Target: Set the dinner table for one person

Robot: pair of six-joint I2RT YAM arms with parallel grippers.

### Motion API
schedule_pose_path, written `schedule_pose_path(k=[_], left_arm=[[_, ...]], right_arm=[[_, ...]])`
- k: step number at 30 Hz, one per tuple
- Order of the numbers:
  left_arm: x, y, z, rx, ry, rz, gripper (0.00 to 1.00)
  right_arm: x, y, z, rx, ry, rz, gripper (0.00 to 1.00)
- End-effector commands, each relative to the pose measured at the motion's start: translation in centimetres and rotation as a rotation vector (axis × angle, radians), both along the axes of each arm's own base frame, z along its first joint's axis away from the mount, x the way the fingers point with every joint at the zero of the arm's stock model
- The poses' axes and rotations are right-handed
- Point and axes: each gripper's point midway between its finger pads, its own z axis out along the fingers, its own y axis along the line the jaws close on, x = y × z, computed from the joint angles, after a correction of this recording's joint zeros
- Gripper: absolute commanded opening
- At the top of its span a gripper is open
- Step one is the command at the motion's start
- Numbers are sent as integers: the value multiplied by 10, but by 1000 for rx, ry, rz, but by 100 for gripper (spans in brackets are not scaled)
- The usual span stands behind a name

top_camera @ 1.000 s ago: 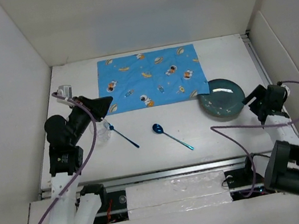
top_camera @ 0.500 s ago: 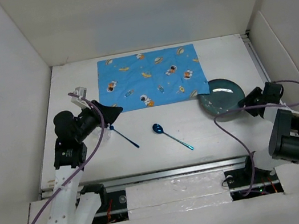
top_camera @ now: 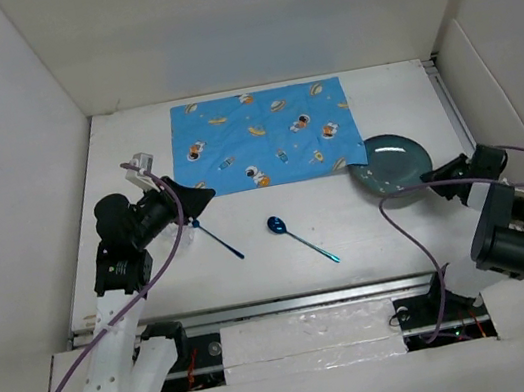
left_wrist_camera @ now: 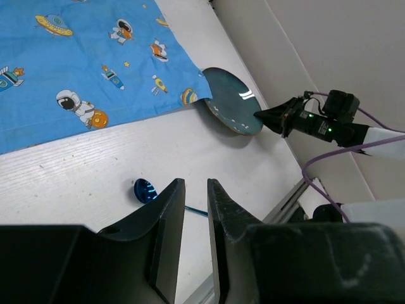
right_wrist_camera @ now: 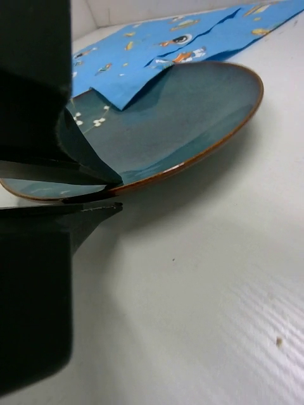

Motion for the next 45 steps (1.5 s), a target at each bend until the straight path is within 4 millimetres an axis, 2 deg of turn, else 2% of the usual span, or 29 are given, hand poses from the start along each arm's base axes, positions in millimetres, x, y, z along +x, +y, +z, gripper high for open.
schedule_pose_path(k=[1, 2, 3, 4, 5, 6, 9, 14, 15, 16, 17, 18, 20, 21, 22, 23, 24, 25, 26, 29, 30, 31, 32, 33, 36, 37, 39, 40, 45], left_arm=[[-3, -3, 28, 2, -100, -24, 18], [-3, -3, 27, 0, -96, -25, 18], [-2, -3, 27, 0, -94, -25, 18], [-2, -3, 27, -1, -93, -25, 18], [-2, -3, 26, -1, -91, -24, 18], [-2, -3, 26, -2, -92, -23, 18], [0, -2, 25, -1, -85, -14, 18], [1, -1, 24, 0, -81, -7, 19], [2, -1, 23, 1, -78, -5, 19], [3, -1, 22, 0, -75, -5, 19], [3, -1, 22, 0, -75, -5, 19], [3, -1, 23, -1, -77, -2, 19], [4, -1, 24, -2, -76, 0, 19], [5, 0, 23, -1, -74, 4, 20], [5, -1, 22, 0, -72, 3, 22], [4, -1, 21, 0, -69, 1, 23], [4, 0, 20, 1, -69, 3, 25], [5, 0, 20, 3, -71, 4, 29], [6, 0, 19, 5, -70, 7, 30], [8, 0, 15, 6, -54, 7, 34], [9, 1, 14, 4, -52, 10, 34], [10, 1, 14, 1, -50, 9, 34], [11, 3, 13, -1, -48, 15, 34], [12, 2, 13, -2, -44, 11, 34], [15, 5, 8, 3, -32, 24, 34], [15, 6, 9, 5, -31, 29, 34], [16, 7, 8, 12, -30, 37, 34], [18, 7, 6, 13, -23, 37, 34], [18, 6, 6, 11, -20, 28, 34]], right_arm=[[-7, -34, 33, -81, -28, -138, 0], [-11, -45, 47, -137, -35, -168, 0], [-13, -52, 80, -207, -99, -192, 0], [-23, -53, 86, -225, -64, -219, 0], [-25, -64, 107, -287, -89, -267, 0], [-29, -65, 137, -331, -160, -288, 0], [-31, -63, 190, -392, -294, -299, 0], [-15, -21, 247, -382, -431, -119, 0], [-7, 8, 279, -366, -570, -10, 0], [-3, 22, 286, -308, -610, 21, 0], [-3, 22, 286, -307, -611, 22, 0], [5, 45, 303, -285, -694, 92, 0], [22, 76, 303, -189, -719, 178, 0], [29, 110, 313, -156, -775, 257, 0], [37, 122, 319, -137, -801, 265, 0], [53, 136, 307, -108, -776, 291, 0], [61, 151, 317, -94, -818, 314, 0], [65, 182, 326, -57, -853, 369, 0], [82, 195, 314, -35, -844, 383, 0], [105, 236, 333, 32, -919, 418, 0], [124, 249, 316, 53, -889, 431, 0], [133, 259, 314, 78, -893, 435, 0], [127, 273, 344, 98, -966, 452, 0], [153, 285, 308, 111, -908, 450, 0], [169, 302, 313, 183, -973, 432, 0], [183, 308, 289, 215, -934, 428, 0], [193, 318, 290, 245, -956, 438, 0], [202, 325, 269, 249, -920, 441, 0], [226, 340, 236, 270, -867, 451, 0]])
